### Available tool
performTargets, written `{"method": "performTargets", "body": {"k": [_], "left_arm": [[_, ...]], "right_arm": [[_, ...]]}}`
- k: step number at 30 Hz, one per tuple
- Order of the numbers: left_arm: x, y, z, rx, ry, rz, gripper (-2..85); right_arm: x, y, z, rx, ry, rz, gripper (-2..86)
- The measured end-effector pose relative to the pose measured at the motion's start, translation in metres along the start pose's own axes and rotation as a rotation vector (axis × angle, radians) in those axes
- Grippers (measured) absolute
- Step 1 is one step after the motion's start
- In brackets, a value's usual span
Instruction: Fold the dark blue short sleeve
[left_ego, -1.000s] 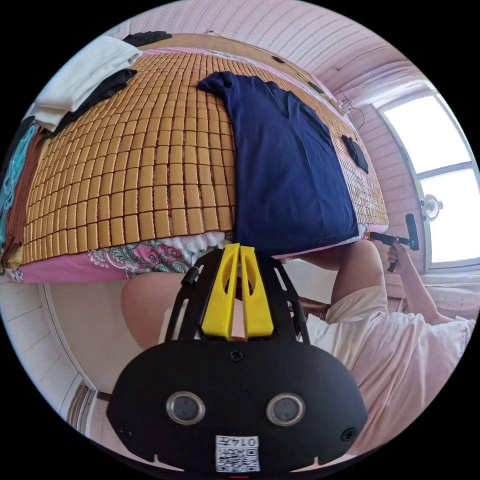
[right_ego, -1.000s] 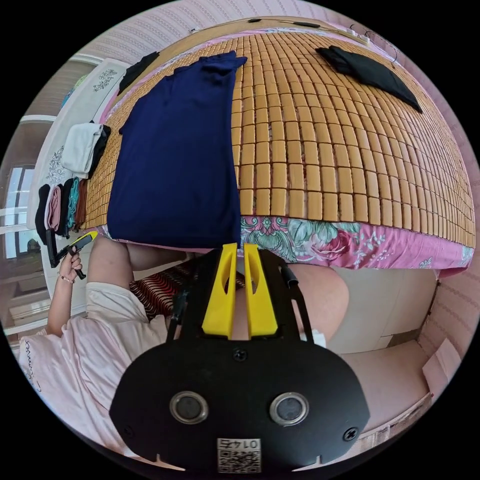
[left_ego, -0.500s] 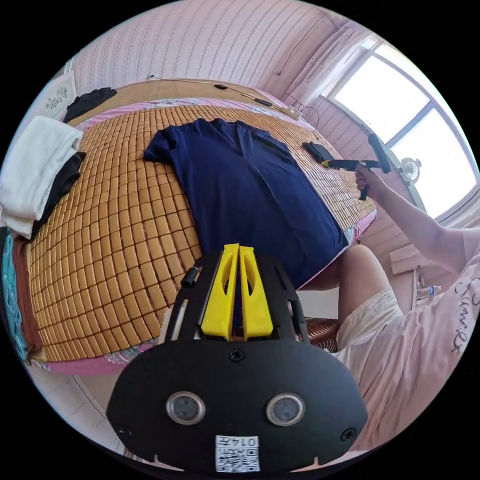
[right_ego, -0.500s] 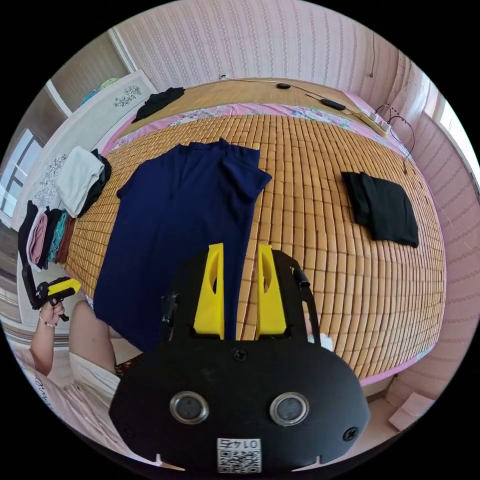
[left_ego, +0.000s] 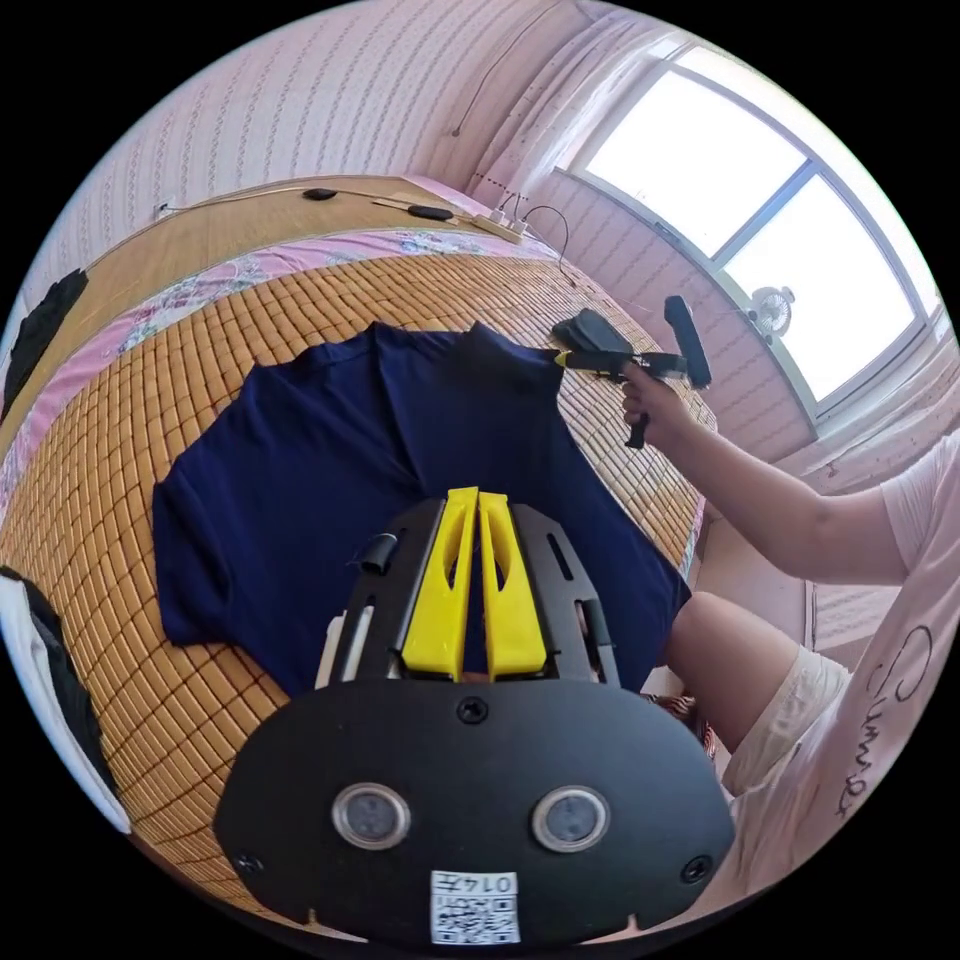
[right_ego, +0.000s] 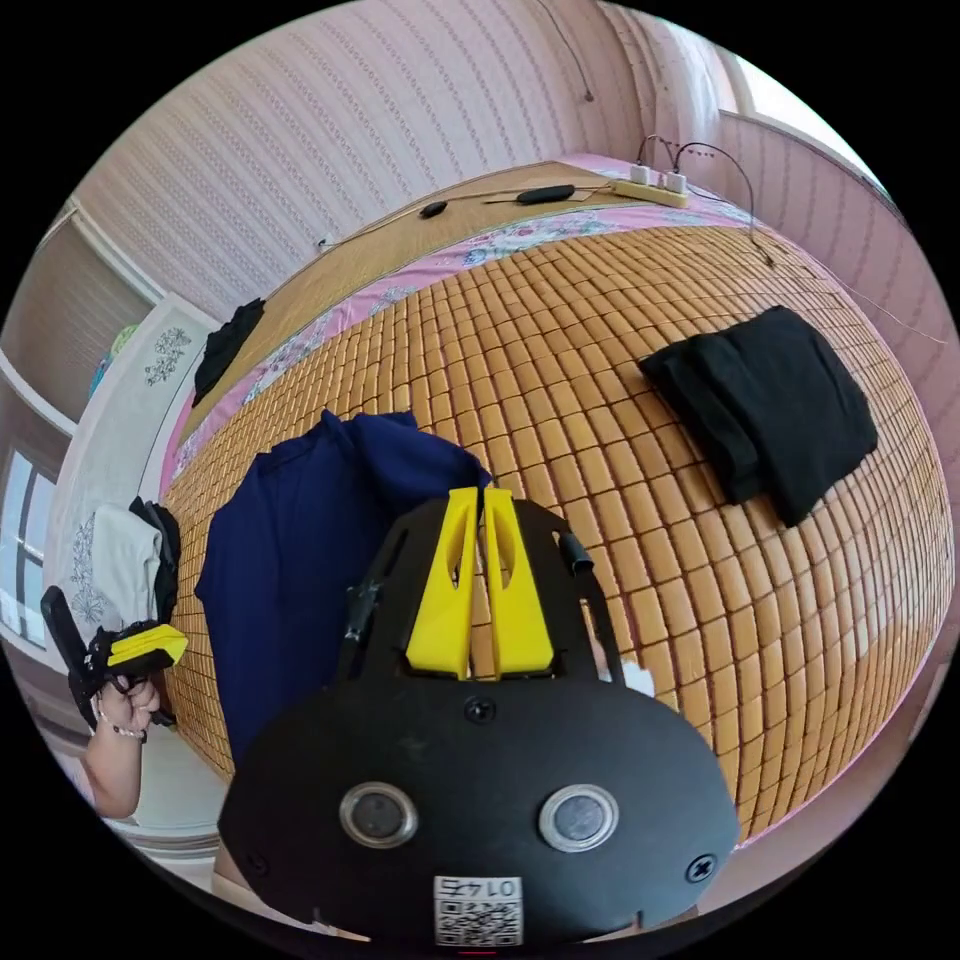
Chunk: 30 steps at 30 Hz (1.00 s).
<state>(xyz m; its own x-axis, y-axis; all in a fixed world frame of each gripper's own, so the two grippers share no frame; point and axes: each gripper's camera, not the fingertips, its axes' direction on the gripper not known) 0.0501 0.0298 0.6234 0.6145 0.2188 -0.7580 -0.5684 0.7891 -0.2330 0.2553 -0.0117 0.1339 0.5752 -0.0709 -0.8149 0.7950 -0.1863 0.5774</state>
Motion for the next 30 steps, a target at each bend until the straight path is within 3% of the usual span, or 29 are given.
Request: {"method": "performTargets", "body": {"k": [6, 13, 16, 20, 23, 30], "left_arm": [[0.029, -0.105, 0.055, -0.082, -0.011, 0.150, -0.9], [0.071, -0.225, 0.154, -0.181, -0.049, 0.308, 0.1], [0.091, -0.257, 0.202, -0.240, -0.093, 0.381, 3.6], [0.094, -0.271, 0.258, -0.409, -0.133, 0.383, 2.5], [0.087, -0.273, 0.255, -0.365, -0.048, 0.385, -0.3], [0.092, -0.268, 0.253, -0.292, -0.068, 0.444, -0.3]], "right_arm": [[0.032, 0.019, 0.010, -0.090, 0.124, 0.069, 0.9], [0.039, 0.020, 0.026, -0.069, -0.068, 0.109, 6.6], [0.031, 0.016, 0.048, -0.134, -0.017, 0.071, 4.6], [0.019, 0.010, 0.064, -0.187, 0.026, 0.023, 1.6], [0.008, 0.008, 0.075, -0.210, 0.068, -0.026, 0.9], [-0.015, 0.007, 0.104, -0.228, 0.136, -0.096, 0.5]]}}
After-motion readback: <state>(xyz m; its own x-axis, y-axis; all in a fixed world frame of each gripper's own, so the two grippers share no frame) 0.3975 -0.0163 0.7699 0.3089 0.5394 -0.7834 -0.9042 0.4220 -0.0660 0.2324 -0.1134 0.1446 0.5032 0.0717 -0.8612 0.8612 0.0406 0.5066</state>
